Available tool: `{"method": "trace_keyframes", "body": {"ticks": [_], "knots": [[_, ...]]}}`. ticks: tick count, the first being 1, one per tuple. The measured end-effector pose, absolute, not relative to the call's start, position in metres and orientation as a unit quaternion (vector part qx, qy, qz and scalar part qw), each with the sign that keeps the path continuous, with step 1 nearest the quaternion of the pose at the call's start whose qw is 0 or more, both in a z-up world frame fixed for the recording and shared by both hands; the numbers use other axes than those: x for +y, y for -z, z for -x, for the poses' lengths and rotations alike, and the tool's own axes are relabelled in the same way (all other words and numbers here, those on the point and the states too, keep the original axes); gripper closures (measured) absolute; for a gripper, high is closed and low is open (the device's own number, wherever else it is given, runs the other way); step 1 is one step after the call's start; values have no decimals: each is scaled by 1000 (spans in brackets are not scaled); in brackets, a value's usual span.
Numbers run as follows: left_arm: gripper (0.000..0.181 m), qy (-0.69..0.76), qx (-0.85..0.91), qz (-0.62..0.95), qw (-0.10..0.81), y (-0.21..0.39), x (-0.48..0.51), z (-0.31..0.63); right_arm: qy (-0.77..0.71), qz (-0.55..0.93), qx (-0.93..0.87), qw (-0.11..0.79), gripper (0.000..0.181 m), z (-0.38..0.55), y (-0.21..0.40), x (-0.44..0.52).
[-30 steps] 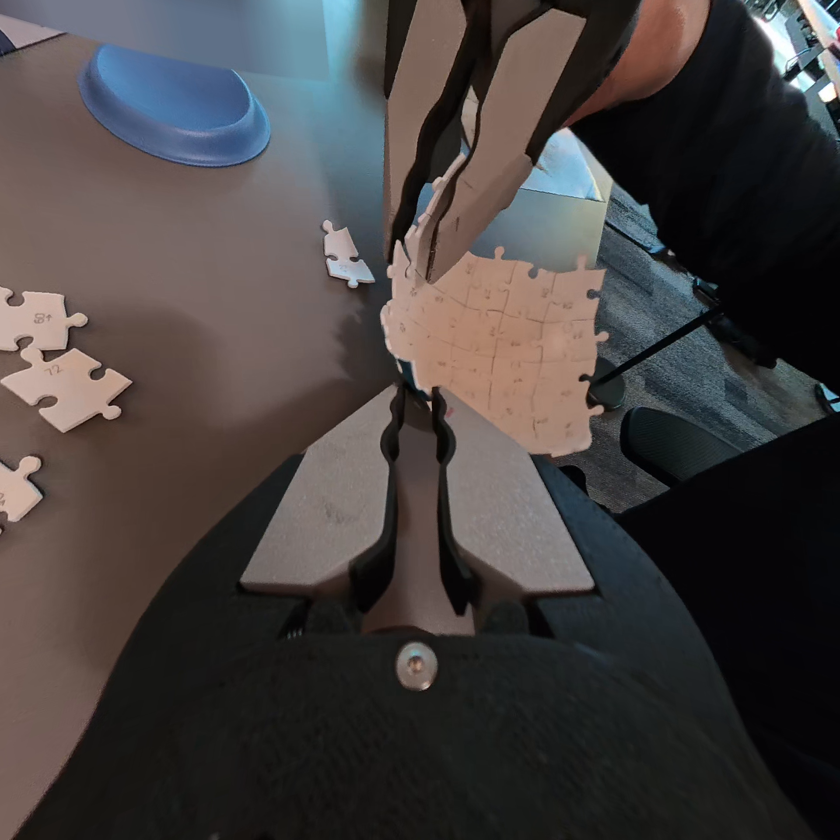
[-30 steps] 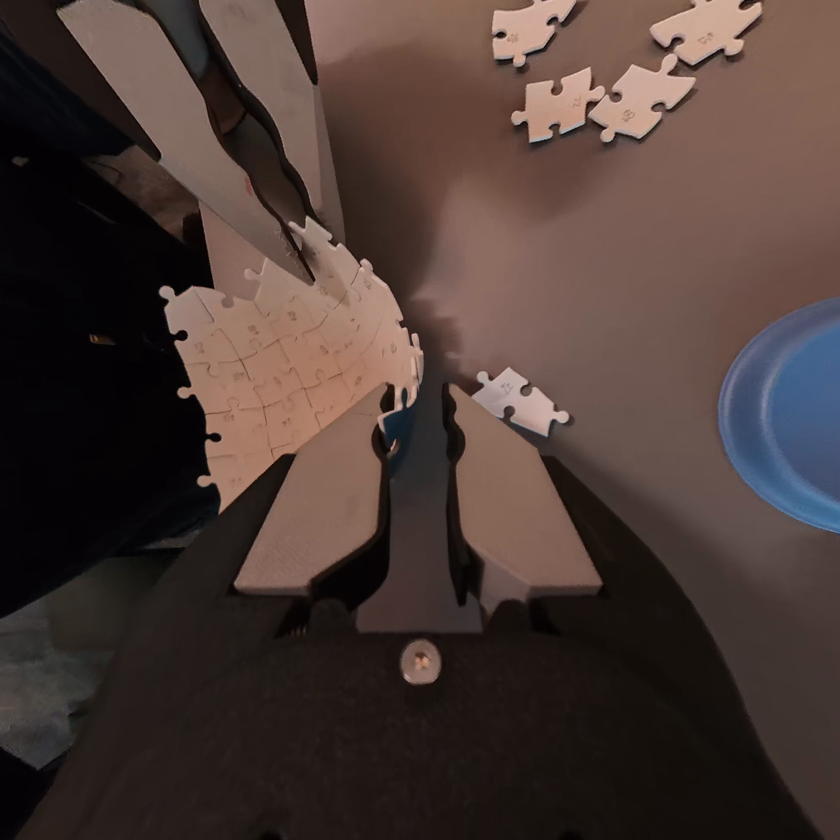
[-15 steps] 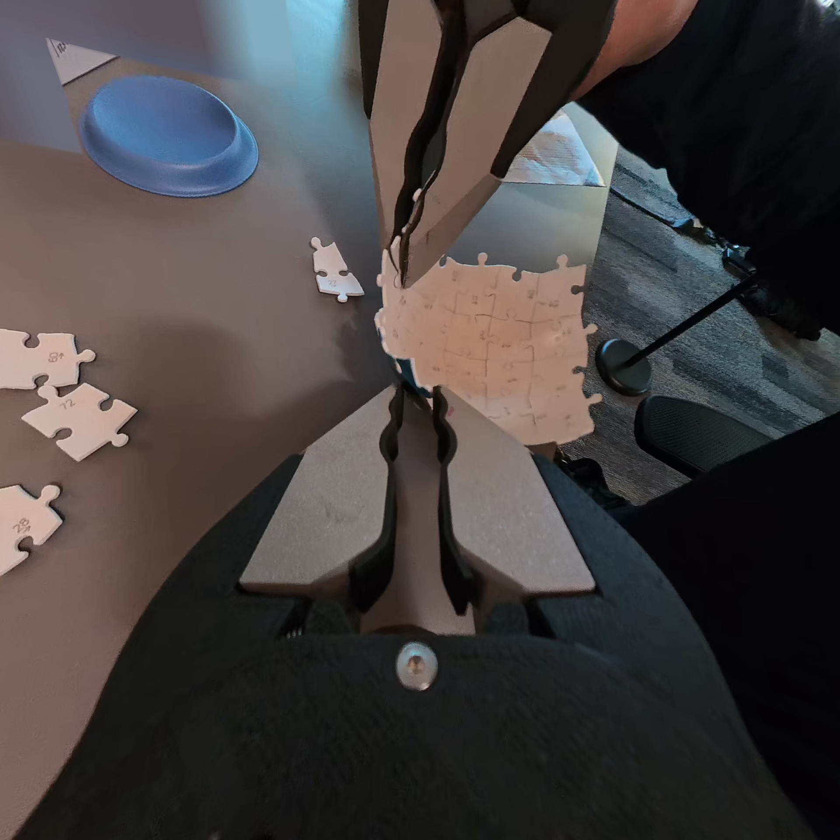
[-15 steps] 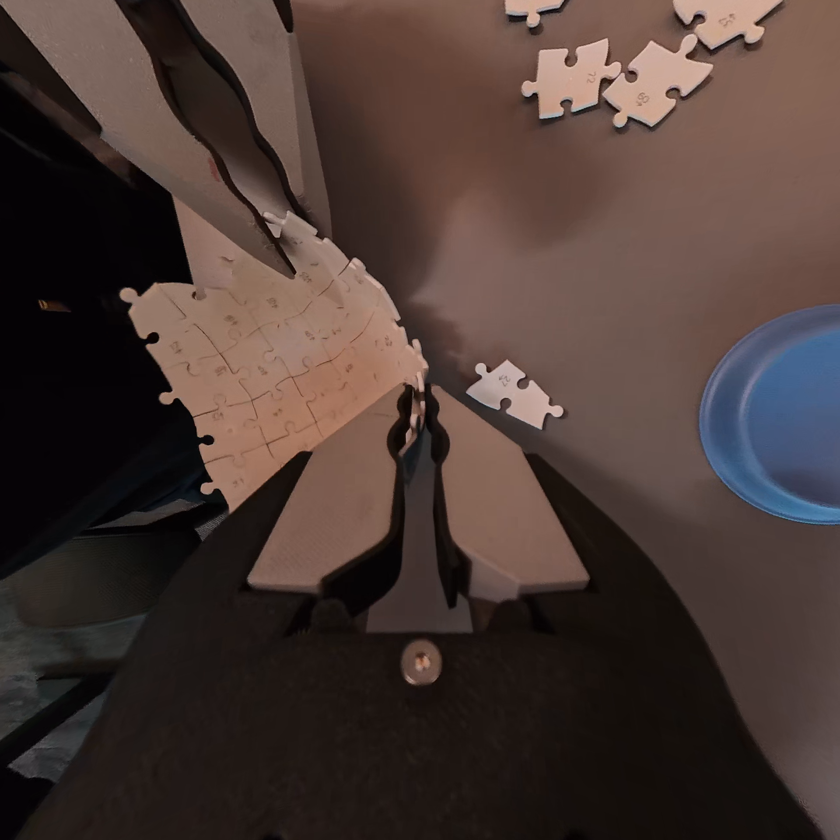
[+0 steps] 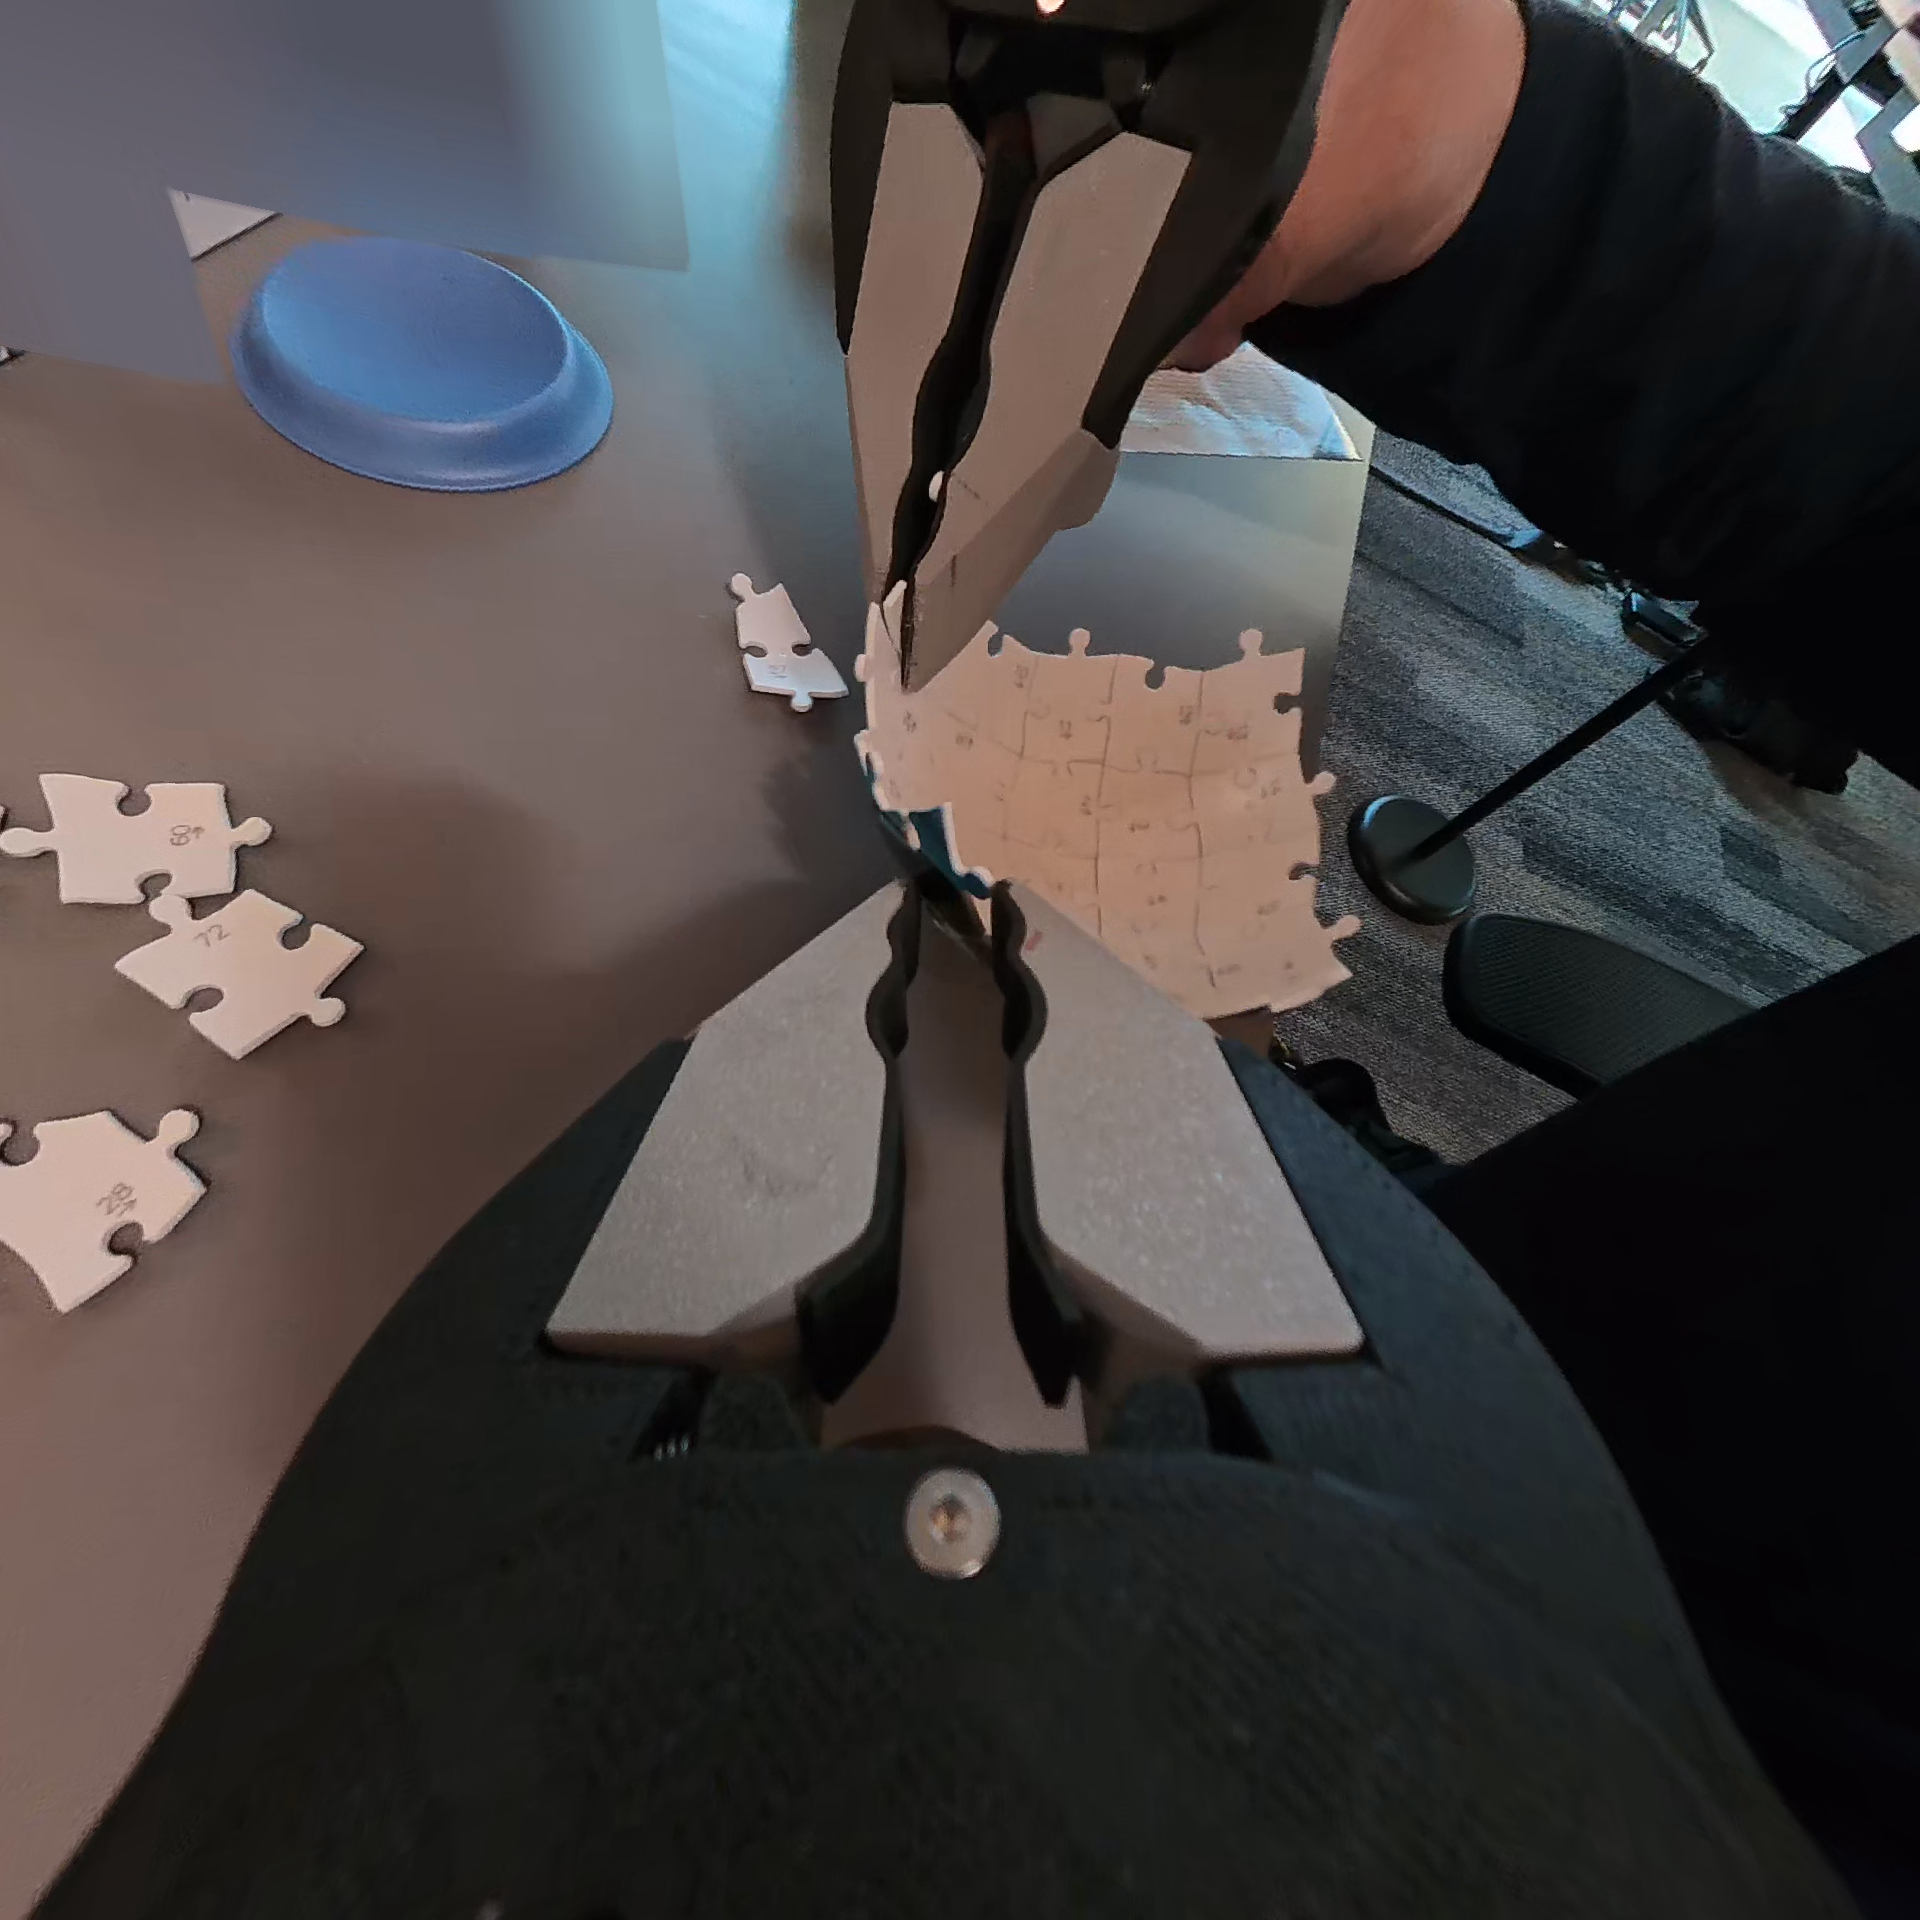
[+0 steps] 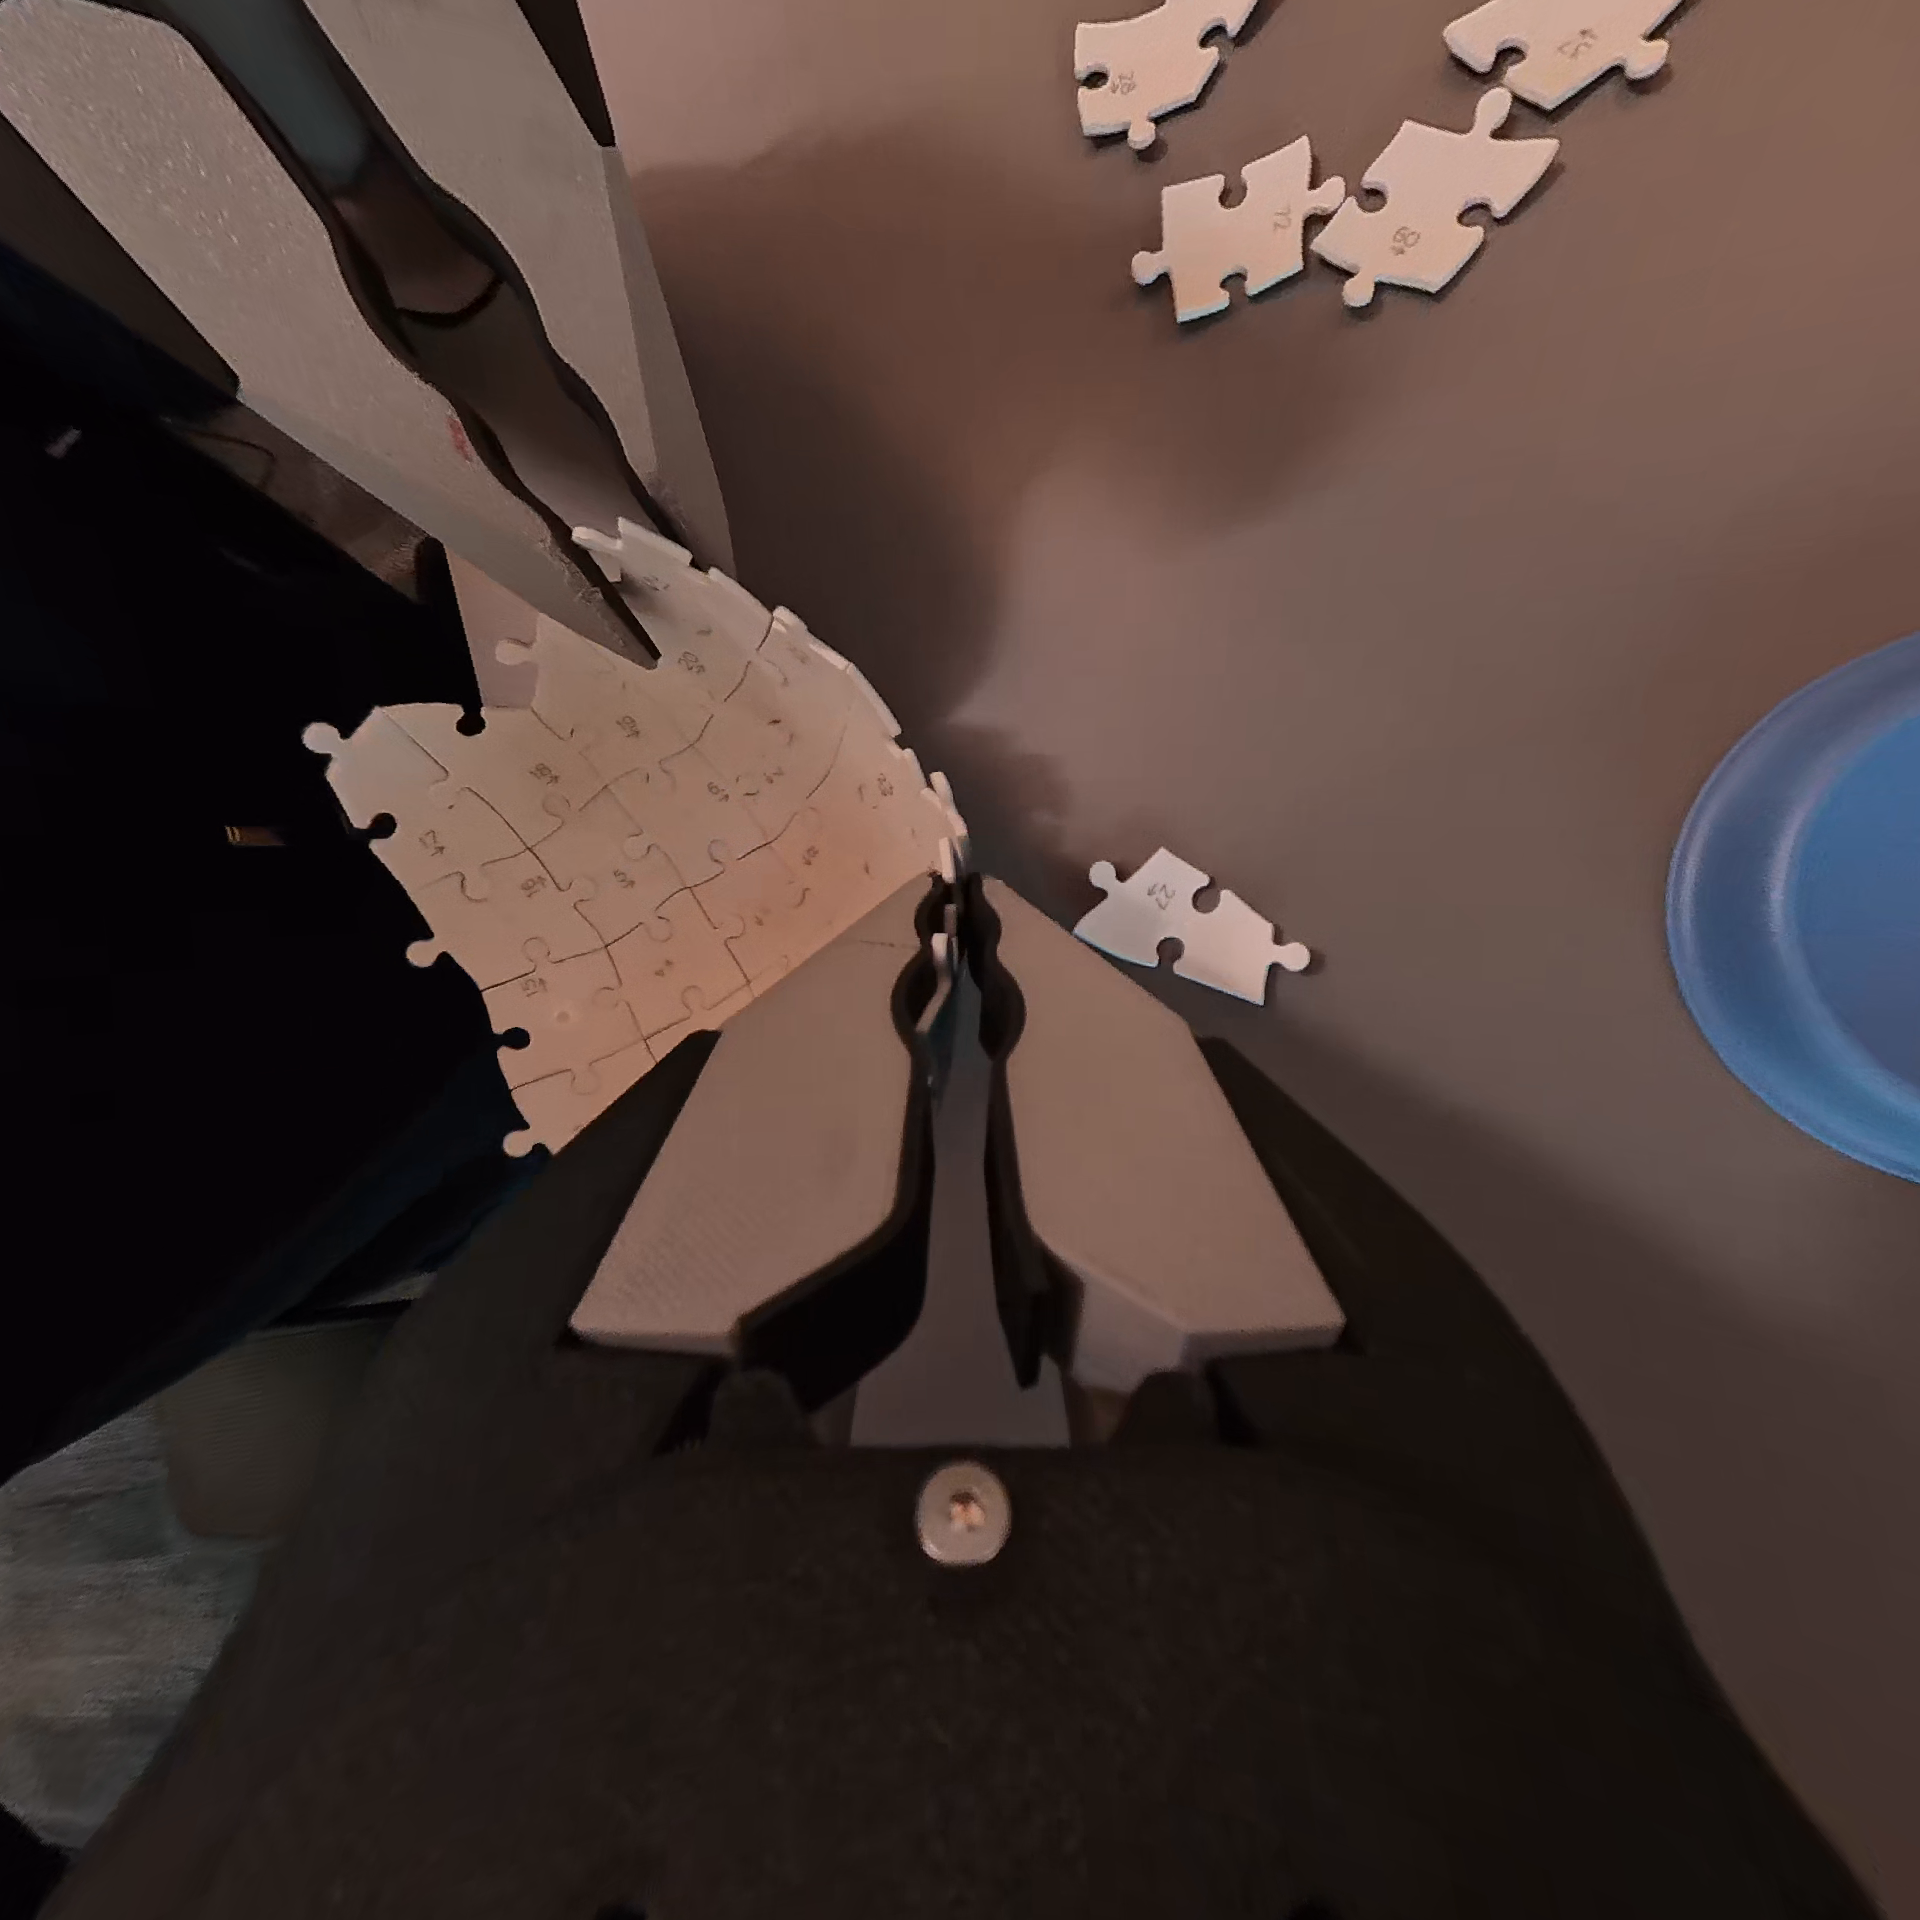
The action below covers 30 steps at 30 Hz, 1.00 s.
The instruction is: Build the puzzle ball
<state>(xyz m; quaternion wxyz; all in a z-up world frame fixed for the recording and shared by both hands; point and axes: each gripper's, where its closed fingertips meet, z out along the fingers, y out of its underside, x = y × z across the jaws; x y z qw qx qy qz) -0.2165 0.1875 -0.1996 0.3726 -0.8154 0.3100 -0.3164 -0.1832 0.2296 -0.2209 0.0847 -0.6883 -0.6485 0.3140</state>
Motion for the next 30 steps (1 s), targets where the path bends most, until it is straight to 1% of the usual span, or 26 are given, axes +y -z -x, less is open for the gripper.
{"method": "trace_keyframes", "body": {"ticks": [11,17,20,22,30], "knots": [[170,318,317,815,366,200,185,221,-350,682,-636,84,181,190,220,229],[171,328,306,816,365,202,187,223,-325,686,-645,92,181,190,223,228],[171,328,303,816,367,201,187,224,-337,695,-631,72,181,189,223,227],[172,327,303,816,369,201,187,225,-334,698,-630,64,159,186,222,228],[172,328,296,817,371,199,185,226,-310,712,-624,91,158,170,211,231]]}}
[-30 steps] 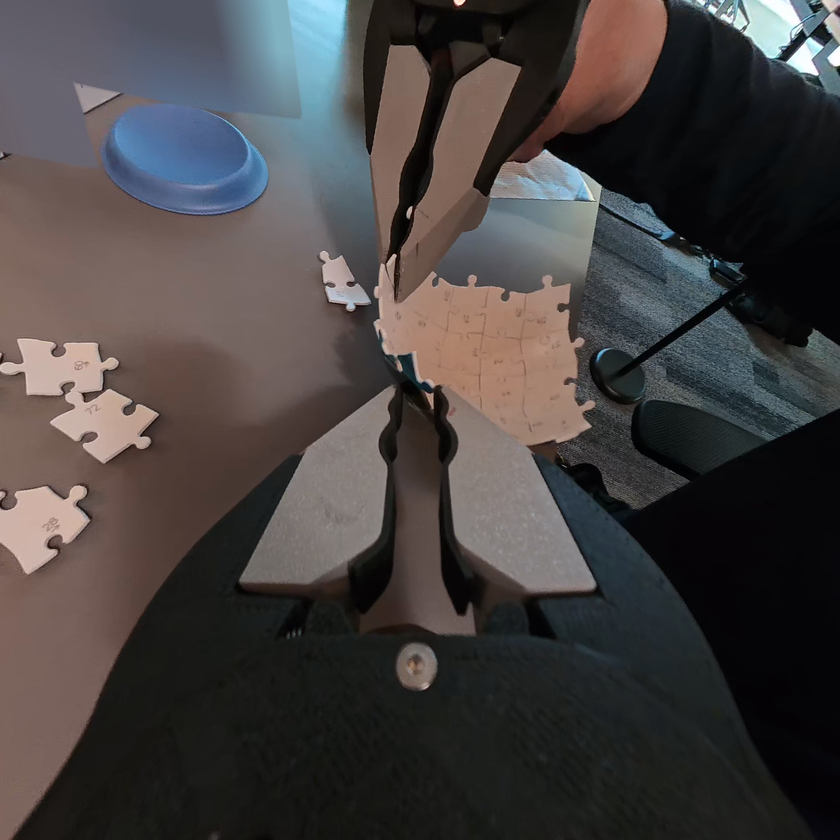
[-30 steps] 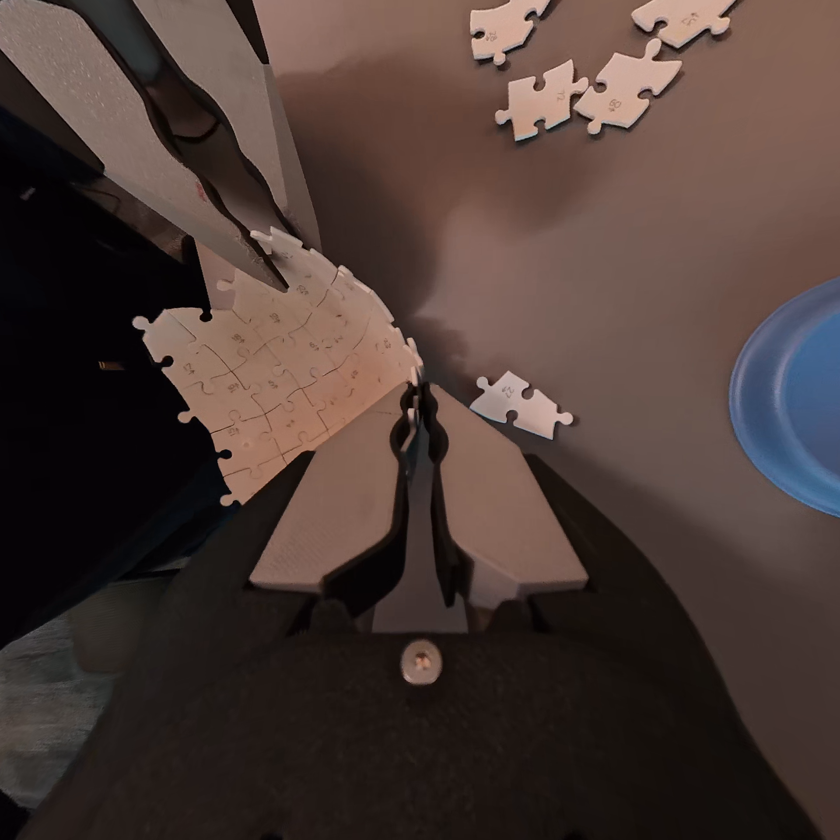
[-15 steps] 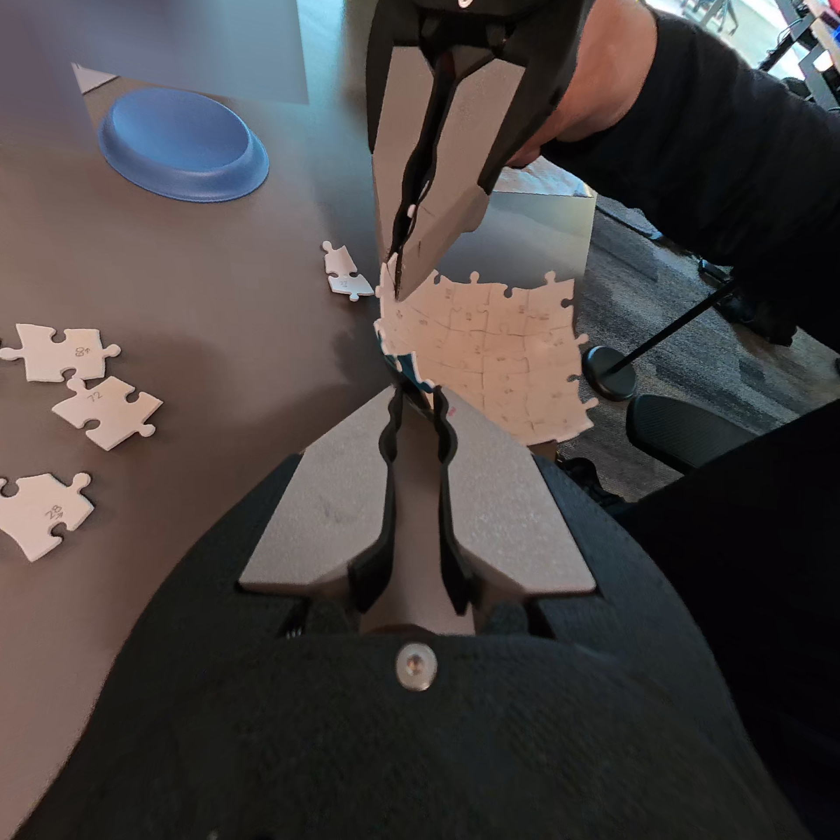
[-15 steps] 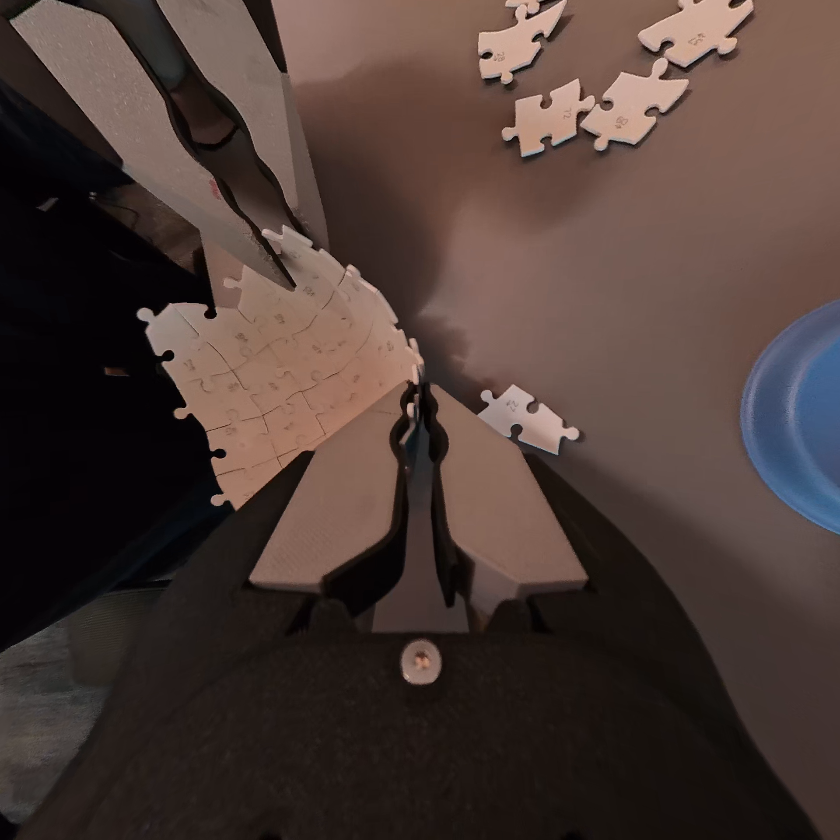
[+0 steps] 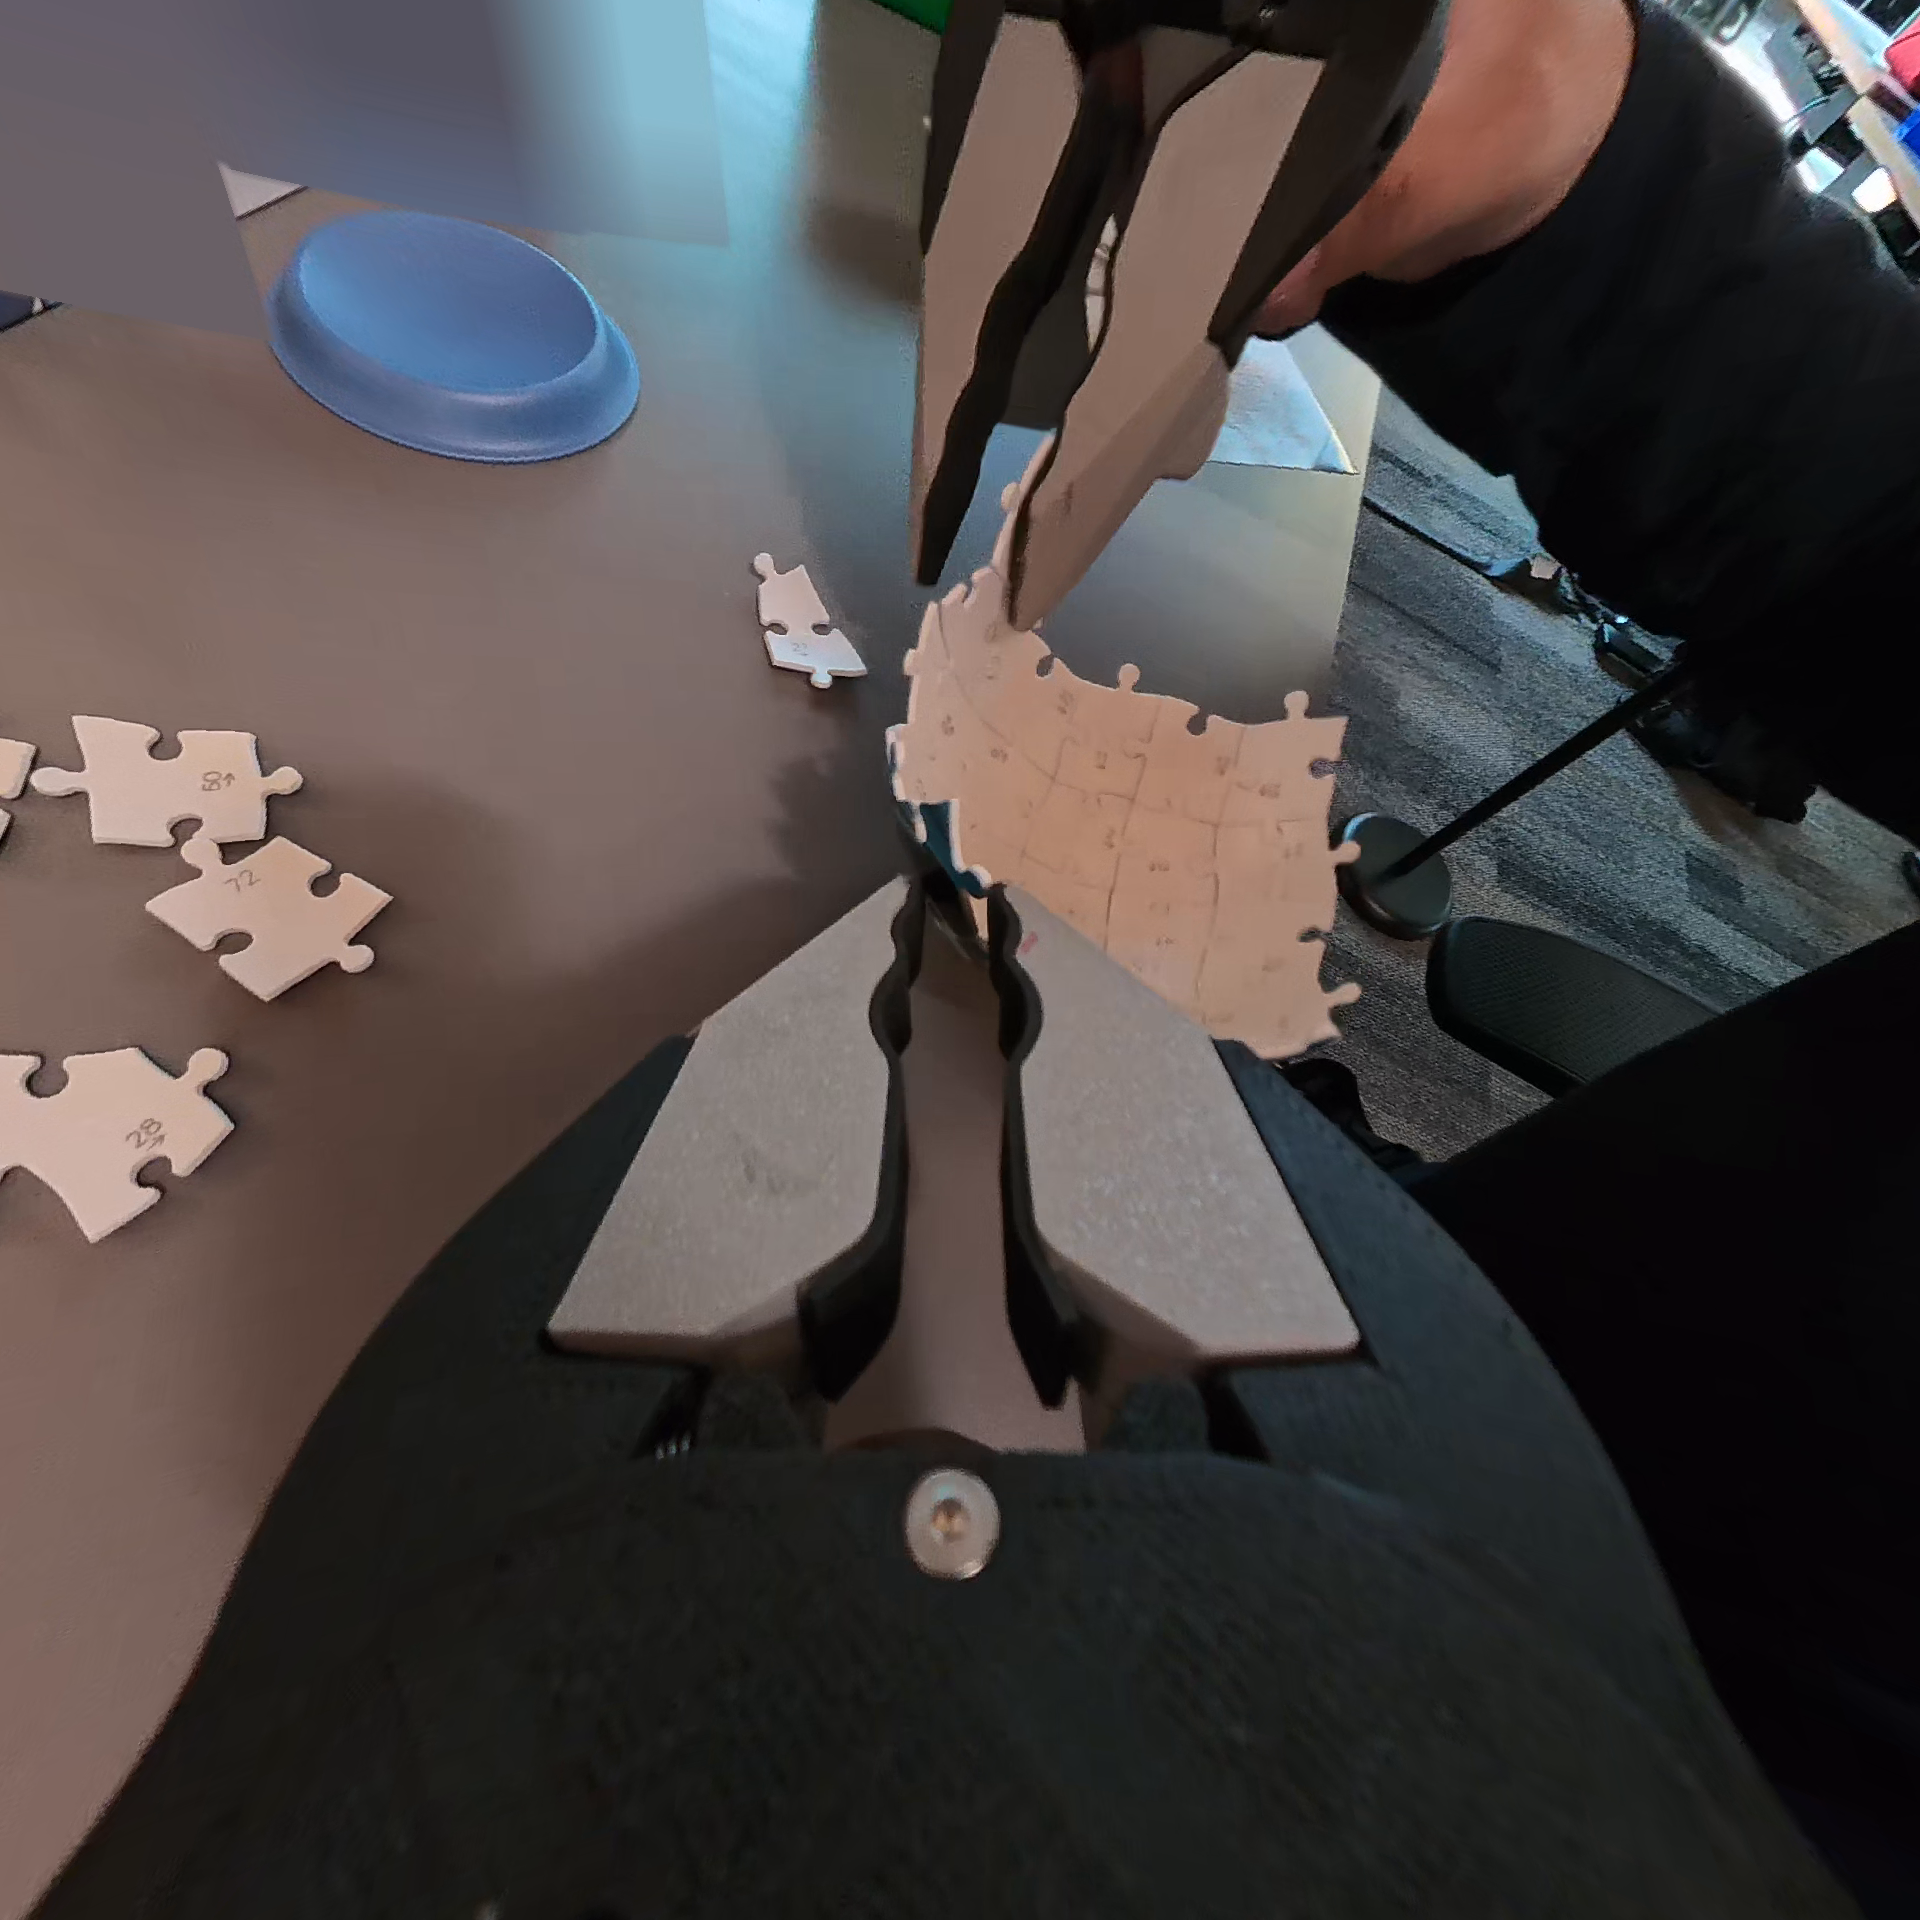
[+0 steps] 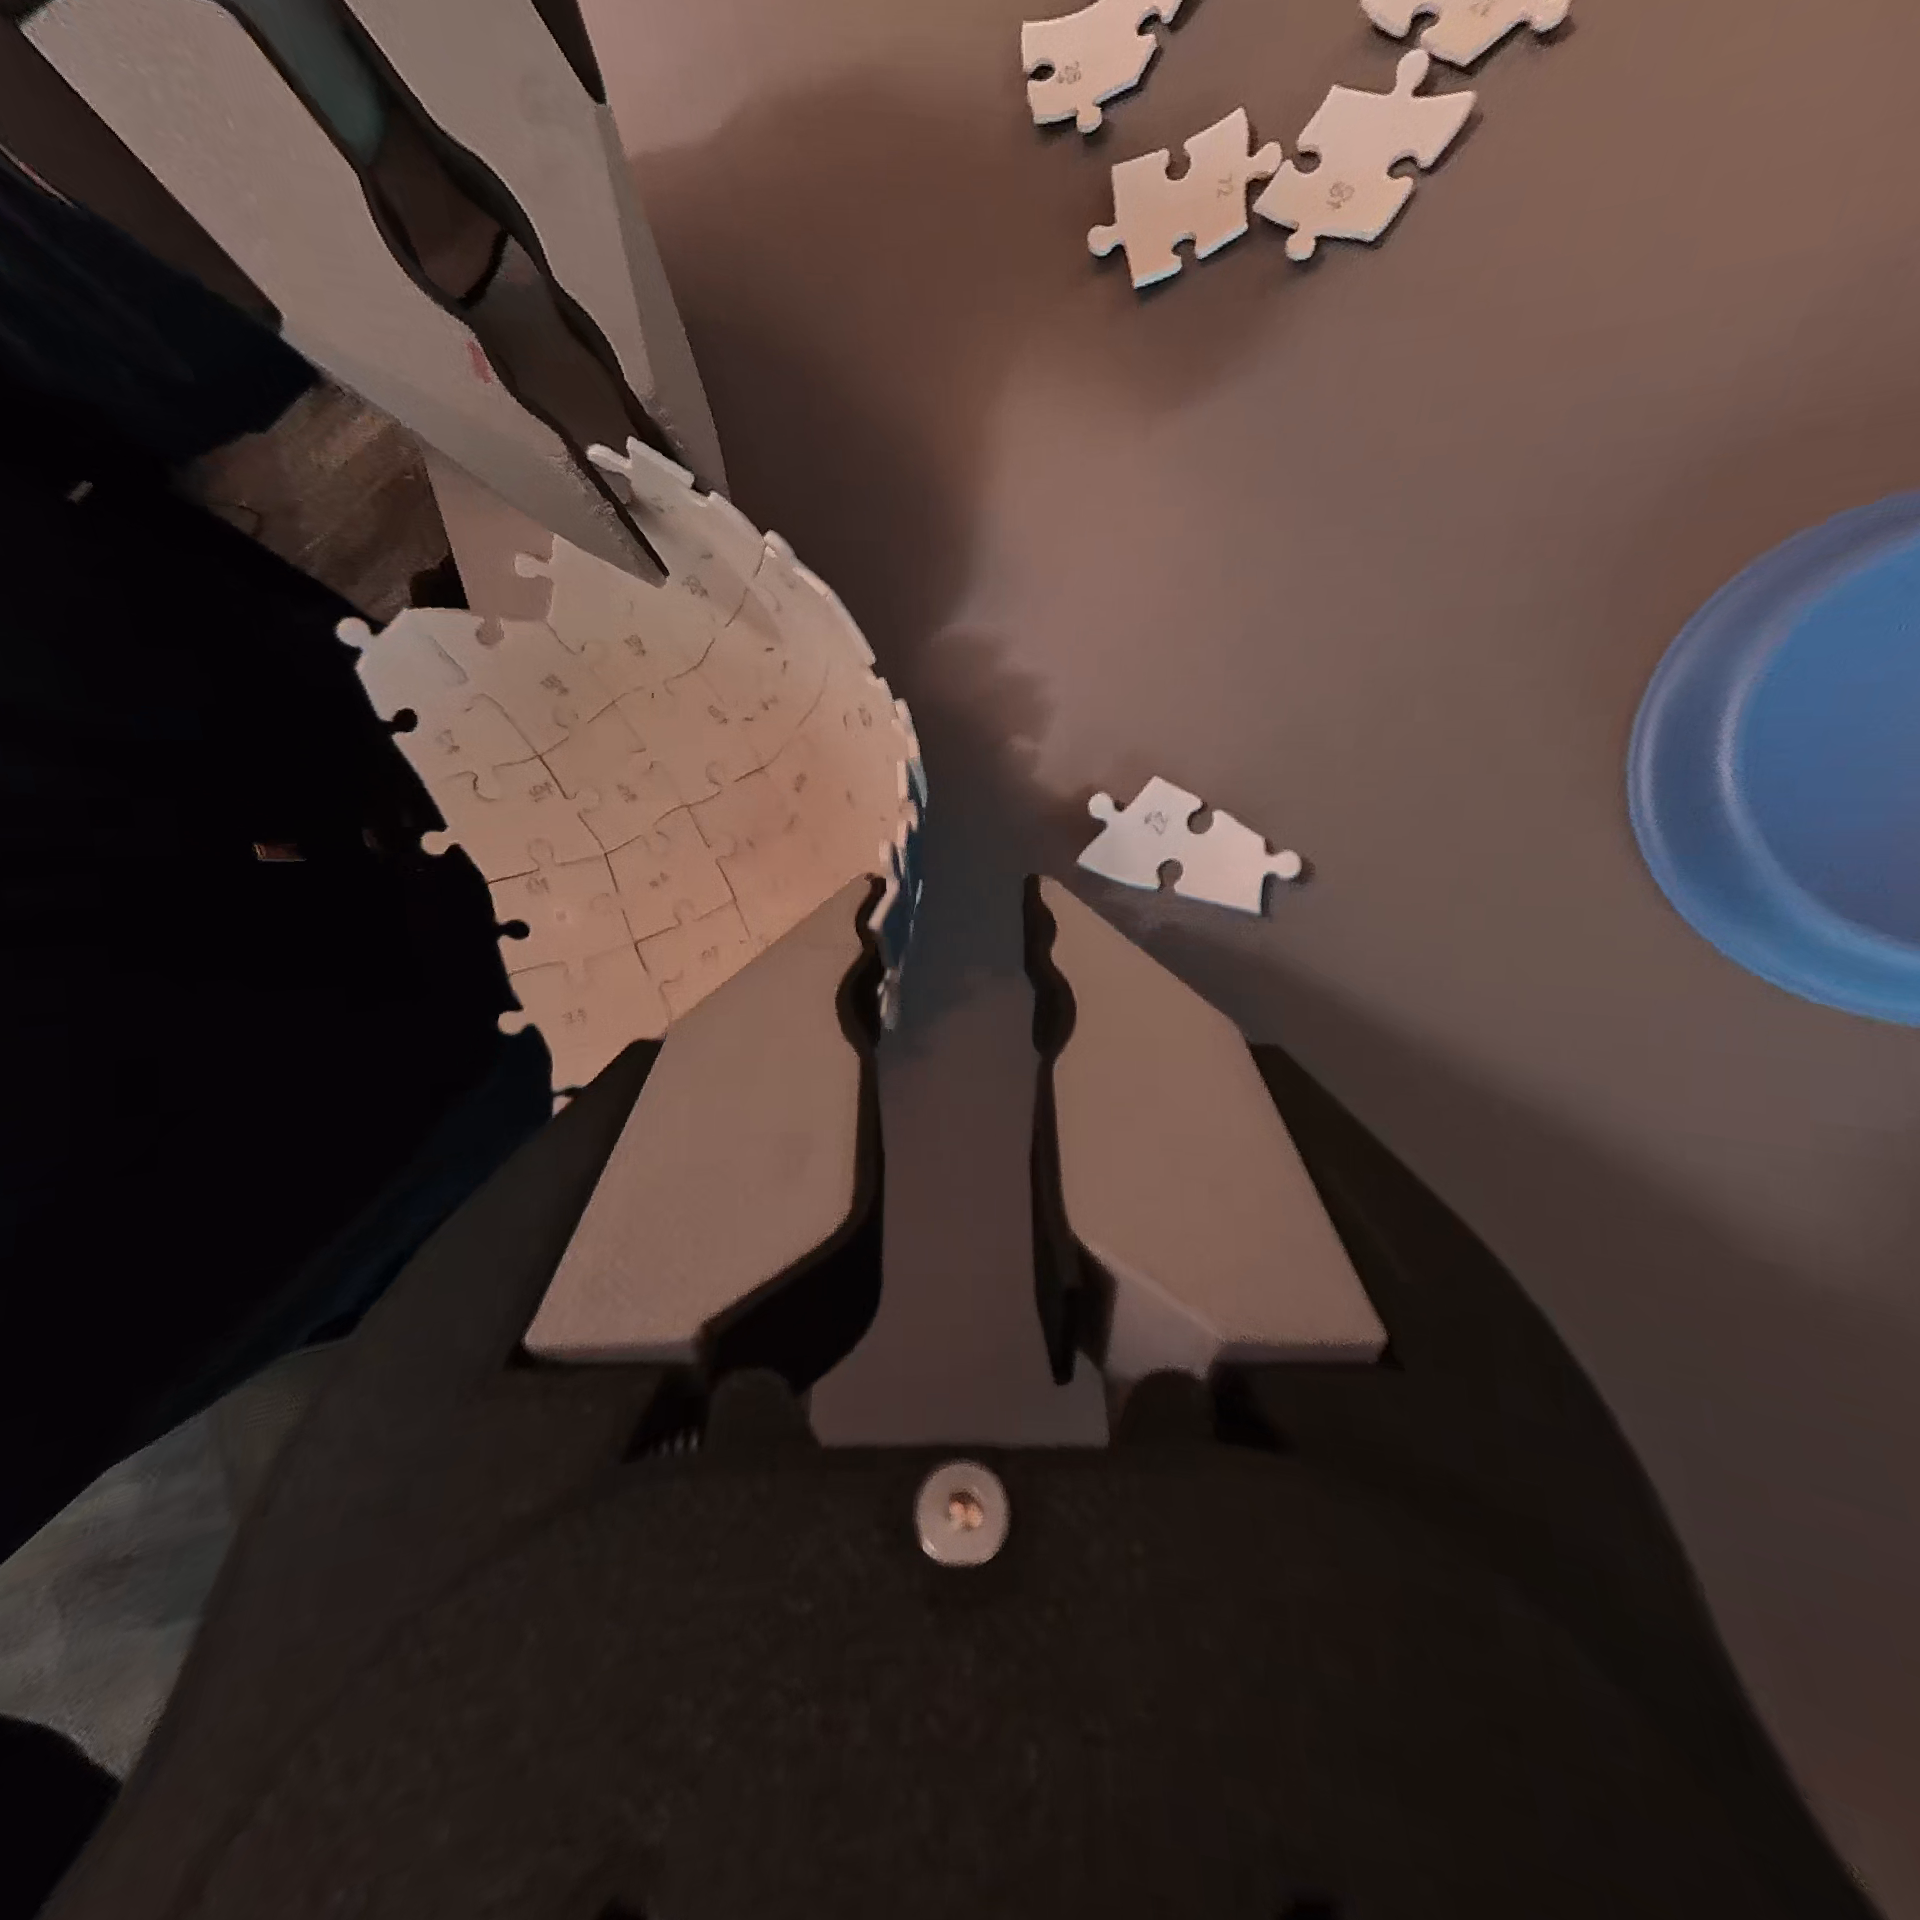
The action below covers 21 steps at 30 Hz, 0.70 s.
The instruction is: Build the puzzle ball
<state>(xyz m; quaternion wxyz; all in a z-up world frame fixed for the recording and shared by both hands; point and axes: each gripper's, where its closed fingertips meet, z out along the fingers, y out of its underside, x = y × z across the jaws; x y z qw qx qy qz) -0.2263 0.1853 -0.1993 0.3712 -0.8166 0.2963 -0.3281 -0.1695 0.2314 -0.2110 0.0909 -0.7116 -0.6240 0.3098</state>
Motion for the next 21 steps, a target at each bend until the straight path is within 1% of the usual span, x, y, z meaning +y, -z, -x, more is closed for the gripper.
{"method": "trace_keyframes", "body": {"ticks": [7,11,14,21], "knots": [[173,338,290,814,372,197,182,224,-308,718,-613,118,161,156,203,213],[172,346,281,812,377,195,180,222,-305,725,-607,116,168,155,210,204],[172,351,278,809,380,193,178,219,-305,729,-602,112,179,156,217,200],[171,351,276,807,386,190,174,219,-298,748,-581,119,181,163,218,209]]}}
